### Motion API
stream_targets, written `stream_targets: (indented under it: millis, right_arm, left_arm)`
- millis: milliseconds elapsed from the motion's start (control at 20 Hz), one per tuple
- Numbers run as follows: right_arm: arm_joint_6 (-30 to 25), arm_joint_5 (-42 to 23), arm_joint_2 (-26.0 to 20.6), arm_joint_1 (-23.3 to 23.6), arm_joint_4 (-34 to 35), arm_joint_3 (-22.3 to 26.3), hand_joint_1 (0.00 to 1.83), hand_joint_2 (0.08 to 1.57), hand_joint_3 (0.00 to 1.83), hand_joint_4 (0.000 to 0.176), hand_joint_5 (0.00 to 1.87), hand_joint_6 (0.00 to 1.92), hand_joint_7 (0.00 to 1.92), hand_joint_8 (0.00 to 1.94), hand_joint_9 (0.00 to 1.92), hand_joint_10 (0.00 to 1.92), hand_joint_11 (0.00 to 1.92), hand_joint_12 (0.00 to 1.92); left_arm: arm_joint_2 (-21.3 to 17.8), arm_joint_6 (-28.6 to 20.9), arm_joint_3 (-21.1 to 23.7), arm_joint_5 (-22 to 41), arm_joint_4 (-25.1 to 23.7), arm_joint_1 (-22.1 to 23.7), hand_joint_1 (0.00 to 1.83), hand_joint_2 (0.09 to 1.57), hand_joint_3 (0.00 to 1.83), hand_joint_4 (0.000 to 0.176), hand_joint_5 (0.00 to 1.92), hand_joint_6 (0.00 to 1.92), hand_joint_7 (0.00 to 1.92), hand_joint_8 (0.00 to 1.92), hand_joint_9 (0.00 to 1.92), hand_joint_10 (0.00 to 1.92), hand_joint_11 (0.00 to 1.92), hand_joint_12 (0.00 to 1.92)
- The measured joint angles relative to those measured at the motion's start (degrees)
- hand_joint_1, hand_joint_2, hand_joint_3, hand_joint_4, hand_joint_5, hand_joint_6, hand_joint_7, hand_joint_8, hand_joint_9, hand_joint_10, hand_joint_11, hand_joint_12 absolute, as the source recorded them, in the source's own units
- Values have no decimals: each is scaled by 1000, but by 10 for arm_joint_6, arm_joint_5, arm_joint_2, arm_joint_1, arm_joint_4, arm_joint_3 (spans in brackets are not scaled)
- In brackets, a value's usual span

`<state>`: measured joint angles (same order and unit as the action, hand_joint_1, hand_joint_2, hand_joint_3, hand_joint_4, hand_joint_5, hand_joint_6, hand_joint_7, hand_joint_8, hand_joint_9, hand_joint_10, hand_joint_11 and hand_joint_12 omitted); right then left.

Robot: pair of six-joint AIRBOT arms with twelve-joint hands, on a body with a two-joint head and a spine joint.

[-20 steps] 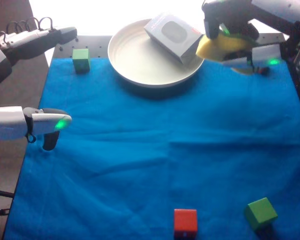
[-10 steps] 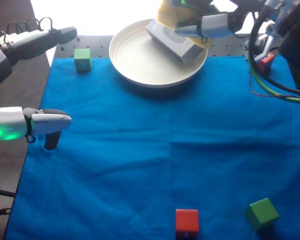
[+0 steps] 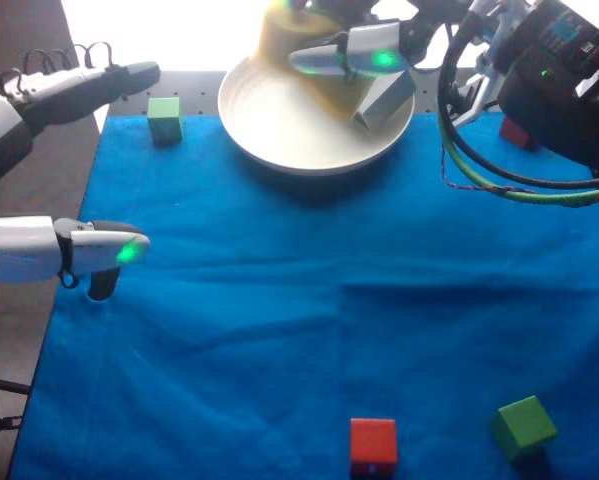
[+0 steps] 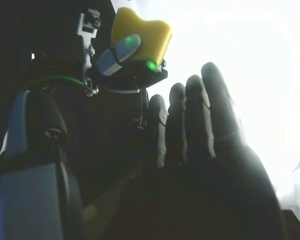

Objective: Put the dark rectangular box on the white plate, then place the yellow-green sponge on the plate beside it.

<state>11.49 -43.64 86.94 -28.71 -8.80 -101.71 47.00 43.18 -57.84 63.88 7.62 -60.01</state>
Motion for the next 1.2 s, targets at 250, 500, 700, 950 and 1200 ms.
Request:
stream_targets:
  millis: [250,500,700,950,1200]
  right_arm:
    - [1,12,-2,0,8,-5,711,980,0,65,355,3,446,2,514,57,184,1267]
    - [1,13,-2,0,4,-5,691,986,0,72,281,0,282,1,254,0,0,976]
    - [0,15,-2,0,6,0,682,960,0,115,200,0,184,0,180,17,0,997]
    - [0,15,-31,0,-9,27,644,935,0,139,185,0,167,1,161,13,0,800]
    - [1,-6,-90,-12,-24,64,621,902,1,152,160,9,148,2,17,26,0,28]
  left_arm:
    - [0,-3,0,-3,-1,3,832,946,0,77,197,0,178,0,152,0,0,529]
    - [0,-4,0,-2,-1,3,837,943,0,72,211,4,188,3,160,2,0,554]
    - [0,-5,0,-2,0,3,824,945,0,82,200,2,182,2,156,2,0,544]
    - [-2,-6,0,0,-1,3,803,956,5,89,199,5,177,4,162,3,0,544]
    - [-16,-6,0,20,2,6,750,900,0,58,224,0,214,0,191,0,46,614]
